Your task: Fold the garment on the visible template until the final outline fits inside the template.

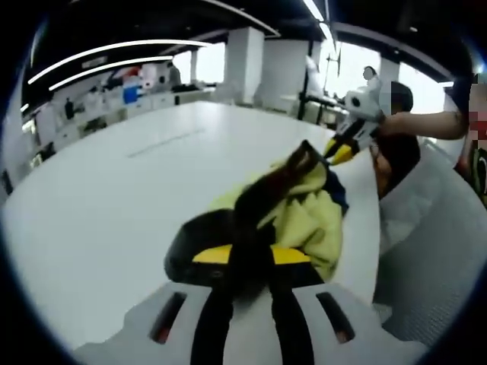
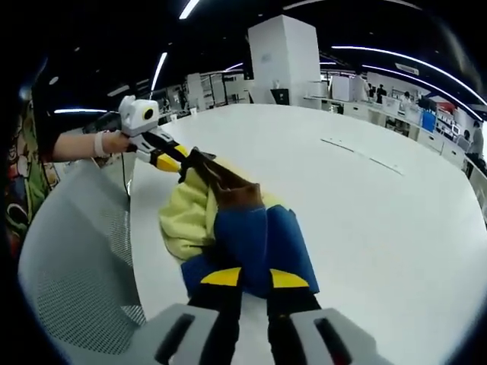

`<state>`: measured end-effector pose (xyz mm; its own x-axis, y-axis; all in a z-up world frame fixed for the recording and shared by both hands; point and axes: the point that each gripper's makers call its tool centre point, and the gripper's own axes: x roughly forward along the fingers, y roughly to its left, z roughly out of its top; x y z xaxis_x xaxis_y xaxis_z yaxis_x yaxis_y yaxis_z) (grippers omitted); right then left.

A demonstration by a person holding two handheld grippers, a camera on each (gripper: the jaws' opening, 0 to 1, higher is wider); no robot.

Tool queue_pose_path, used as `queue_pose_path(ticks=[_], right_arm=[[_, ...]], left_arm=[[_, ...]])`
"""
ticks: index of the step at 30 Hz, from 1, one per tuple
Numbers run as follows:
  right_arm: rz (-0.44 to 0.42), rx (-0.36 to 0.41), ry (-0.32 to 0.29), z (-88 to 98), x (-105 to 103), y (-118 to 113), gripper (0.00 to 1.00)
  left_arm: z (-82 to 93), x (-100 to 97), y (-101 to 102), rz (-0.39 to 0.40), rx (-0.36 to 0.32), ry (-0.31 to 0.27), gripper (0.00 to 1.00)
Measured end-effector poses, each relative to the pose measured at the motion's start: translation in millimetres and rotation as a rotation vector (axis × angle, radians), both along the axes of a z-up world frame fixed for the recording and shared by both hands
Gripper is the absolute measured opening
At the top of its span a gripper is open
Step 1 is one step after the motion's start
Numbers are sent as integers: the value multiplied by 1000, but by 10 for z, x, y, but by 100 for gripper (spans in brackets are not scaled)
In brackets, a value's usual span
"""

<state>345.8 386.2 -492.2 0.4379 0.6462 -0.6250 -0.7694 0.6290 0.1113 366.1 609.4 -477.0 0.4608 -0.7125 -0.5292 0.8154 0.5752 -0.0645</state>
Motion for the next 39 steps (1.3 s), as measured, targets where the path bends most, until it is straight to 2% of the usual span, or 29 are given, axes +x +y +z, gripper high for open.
queue_pose_path(ticks=[7,9,17,21,24,26,31,39], right_arm=[[-11,0,6,-36,11,-41,4],[-17,4,5,-47,23,-59,2],[-38,19,-11,9,29,-66,0],[-45,20,-33,95,23,-71,0],[-50,33,-86,296,28,-58,0],[-53,36,-145,449,72,-51,0],[-61,78,-248,948,102,26,0],[-72,97,-395,1567,216,-16,0]], left_arm=[[-65,34,47,14,18,9,5],[-63,36,39,33,-12,24,1],[-49,53,63,46,-13,16,0],[31,56,85,52,-16,7,0],[210,54,92,50,-33,-30,0],[313,45,93,42,-56,-42,0],[622,71,134,69,-117,-72,0],[1093,209,275,115,-200,-142,0]])
